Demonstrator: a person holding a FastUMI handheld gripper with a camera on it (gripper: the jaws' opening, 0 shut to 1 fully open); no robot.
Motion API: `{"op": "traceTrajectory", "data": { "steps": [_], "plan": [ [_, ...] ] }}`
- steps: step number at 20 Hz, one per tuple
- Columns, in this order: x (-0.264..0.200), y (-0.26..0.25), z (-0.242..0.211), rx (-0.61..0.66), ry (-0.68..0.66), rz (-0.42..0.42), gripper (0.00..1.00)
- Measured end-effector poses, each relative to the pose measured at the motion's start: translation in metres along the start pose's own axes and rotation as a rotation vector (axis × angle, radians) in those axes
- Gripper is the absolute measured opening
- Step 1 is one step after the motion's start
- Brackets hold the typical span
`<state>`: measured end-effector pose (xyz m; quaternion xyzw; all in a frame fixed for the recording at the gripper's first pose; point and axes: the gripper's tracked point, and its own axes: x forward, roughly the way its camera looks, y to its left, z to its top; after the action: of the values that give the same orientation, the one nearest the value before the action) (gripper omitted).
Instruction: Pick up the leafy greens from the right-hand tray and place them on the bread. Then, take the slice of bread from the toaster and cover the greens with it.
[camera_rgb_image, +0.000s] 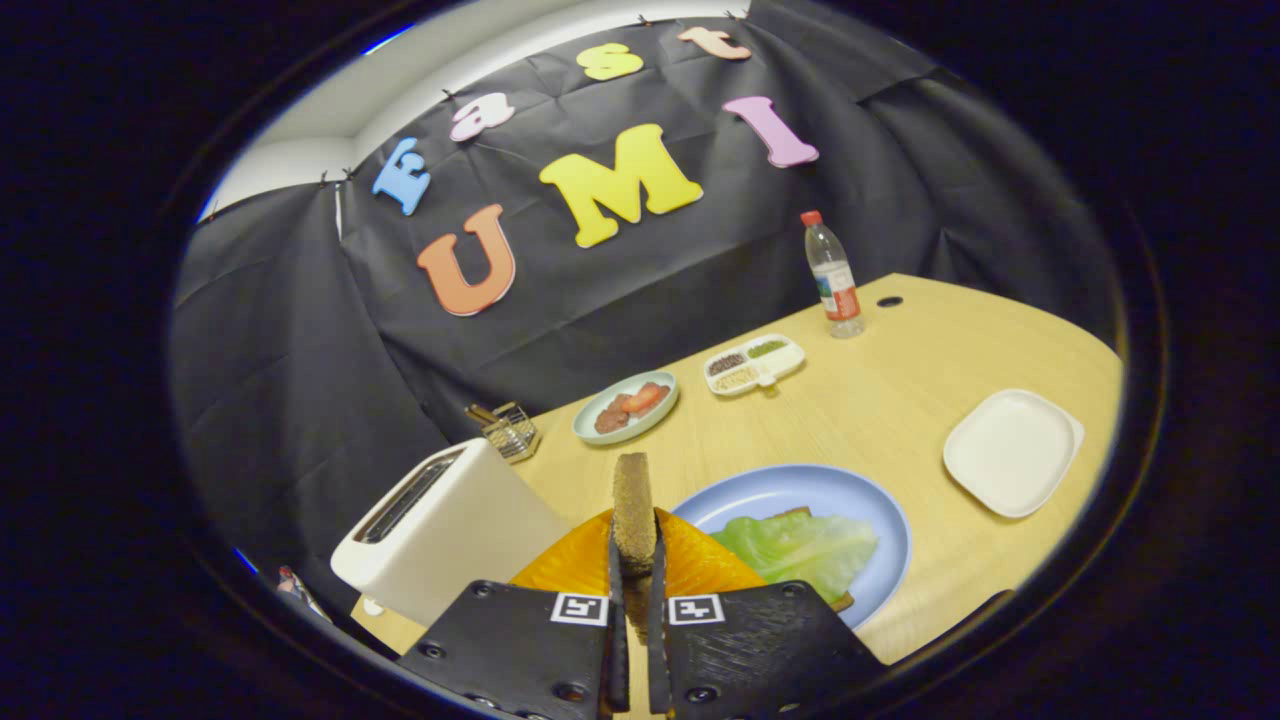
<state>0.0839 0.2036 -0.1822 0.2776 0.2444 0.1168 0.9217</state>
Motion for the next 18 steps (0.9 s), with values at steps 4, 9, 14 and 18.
{"op": "traceTrajectory", "data": {
  "steps": [4, 9, 14, 18],
  "plan": [
    [0.0, -0.031, 0.003, 0.079, -0.006, -0.043, 0.07],
    [0.004, -0.056, -0.006, 0.142, 0.031, -0.061, 0.22],
    [0.003, -0.08, -0.011, 0.195, 0.057, -0.105, 0.41],
    [-0.006, -0.096, 0.002, 0.219, 0.018, -0.144, 0.53]
  ]
}}
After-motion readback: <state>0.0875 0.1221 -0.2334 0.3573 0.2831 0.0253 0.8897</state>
